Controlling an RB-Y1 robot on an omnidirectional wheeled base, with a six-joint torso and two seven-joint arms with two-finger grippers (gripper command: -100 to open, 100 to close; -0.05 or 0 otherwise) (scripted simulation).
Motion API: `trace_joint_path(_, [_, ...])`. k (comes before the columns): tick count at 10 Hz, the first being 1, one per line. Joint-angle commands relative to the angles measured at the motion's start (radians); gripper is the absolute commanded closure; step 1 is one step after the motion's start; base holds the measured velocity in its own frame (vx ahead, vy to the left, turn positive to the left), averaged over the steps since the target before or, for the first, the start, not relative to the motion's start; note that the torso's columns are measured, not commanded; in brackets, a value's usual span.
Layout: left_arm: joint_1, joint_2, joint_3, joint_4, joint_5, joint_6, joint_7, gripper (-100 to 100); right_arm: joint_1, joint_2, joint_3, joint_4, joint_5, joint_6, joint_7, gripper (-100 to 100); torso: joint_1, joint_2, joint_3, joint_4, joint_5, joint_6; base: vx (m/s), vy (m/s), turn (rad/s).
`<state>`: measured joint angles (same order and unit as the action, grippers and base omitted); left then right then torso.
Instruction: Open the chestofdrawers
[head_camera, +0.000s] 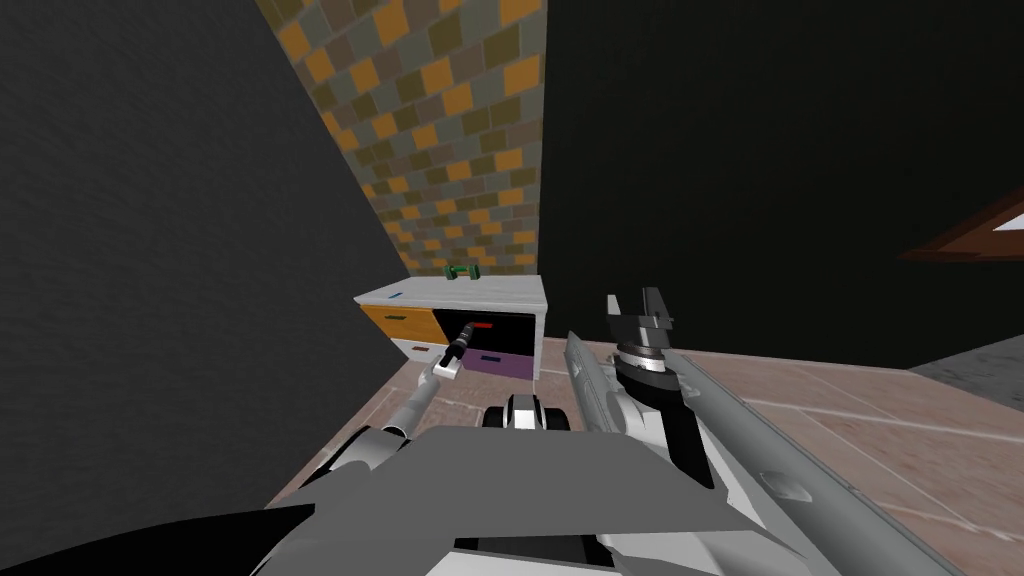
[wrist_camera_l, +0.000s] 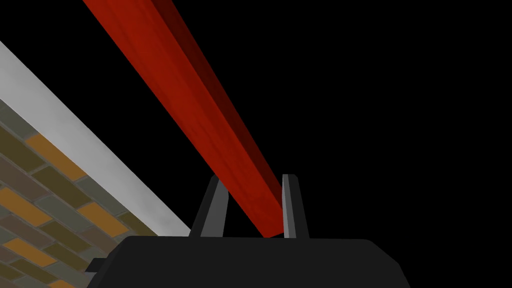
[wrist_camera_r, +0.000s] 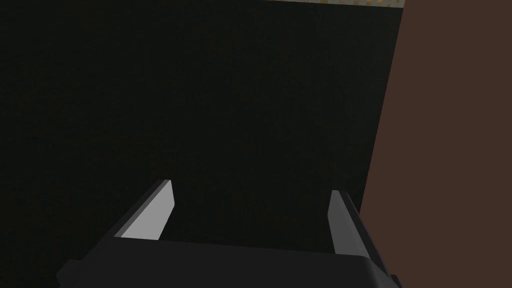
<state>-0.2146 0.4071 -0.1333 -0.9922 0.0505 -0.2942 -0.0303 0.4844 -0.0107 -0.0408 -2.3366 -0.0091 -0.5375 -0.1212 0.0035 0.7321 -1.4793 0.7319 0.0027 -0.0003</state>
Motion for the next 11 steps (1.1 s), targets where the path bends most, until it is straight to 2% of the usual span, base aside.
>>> trace_joint_path(1, [0.056, -0.028, -0.008, -0.074, -0.019, 0.041, -0.021, 100, 0.000, 0.000, 0.000, 0.000, 0.000, 0.000, 0.000, 0, -0.001, -0.001, -0.001, 0.001, -0.001, 0.001, 0.049, 0.042, 0.054])
trace_joint_path(2, [0.056, -0.028, -0.008, -0.098, -0.019, 0.041, -0.021, 100, 0.000, 0.000, 0.000, 0.000, 0.000, 0.000, 0.000, 0, -0.001, -0.001, -0.001, -0.001, 0.000, 0.001, 0.043, 0.038, 0.031])
trace_joint_path(3, [0.091, -0.049, -0.008, -0.127, -0.032, 0.060, -0.037, 100, 0.000, 0.000, 0.000, 0.000, 0.000, 0.000, 0.000, 0, -0.001, -0.001, 0.000, 0.000, 0.000, 0.002, 0.052, 0.049, 0.063])
trace_joint_path(5, [0.101, -0.049, -0.008, -0.161, -0.032, 0.060, -0.037, 100, 0.000, 0.000, 0.000, 0.000, 0.000, 0.000, 0.000, 0, -0.002, -0.001, -0.001, -0.002, 0.001, 0.002, 0.028, 0.028, 0.001])
trace_joint_path(6, [0.141, -0.071, -0.009, -0.203, -0.044, 0.080, -0.052, 100, 0.000, 0.000, 0.000, 0.000, 0.000, 0.000, 0.000, 0, -0.003, 0.000, 0.000, -0.001, 0.000, 0.002, 0.035, 0.030, 0.055])
trace_joint_path(7, [0.145, -0.071, -0.009, -0.224, -0.044, 0.080, -0.052, 100, 0.000, 0.000, 0.000, 0.000, 0.000, 0.000, 0.000, 0, -0.002, 0.000, 0.000, 0.000, 0.000, 0.001, 0.037, 0.032, 0.032])
trace_joint_path(8, [0.180, -0.093, -0.010, -0.265, -0.057, 0.099, -0.068, 100, 0.000, 0.000, 0.000, 0.000, 0.000, 0.000, 0.000, 0, -0.002, 0.000, 0.000, 0.000, 0.000, 0.002, 0.048, 0.056, 0.043])
trace_joint_path(11, [0.233, -0.115, -0.010, -0.348, -0.070, 0.119, -0.083, 100, 0.000, 0.000, 0.000, 0.000, 0.000, 0.000, 0.000, 0, -0.004, -0.002, -0.001, -0.002, 0.001, 0.004, 0.049, 0.039, 0.030])
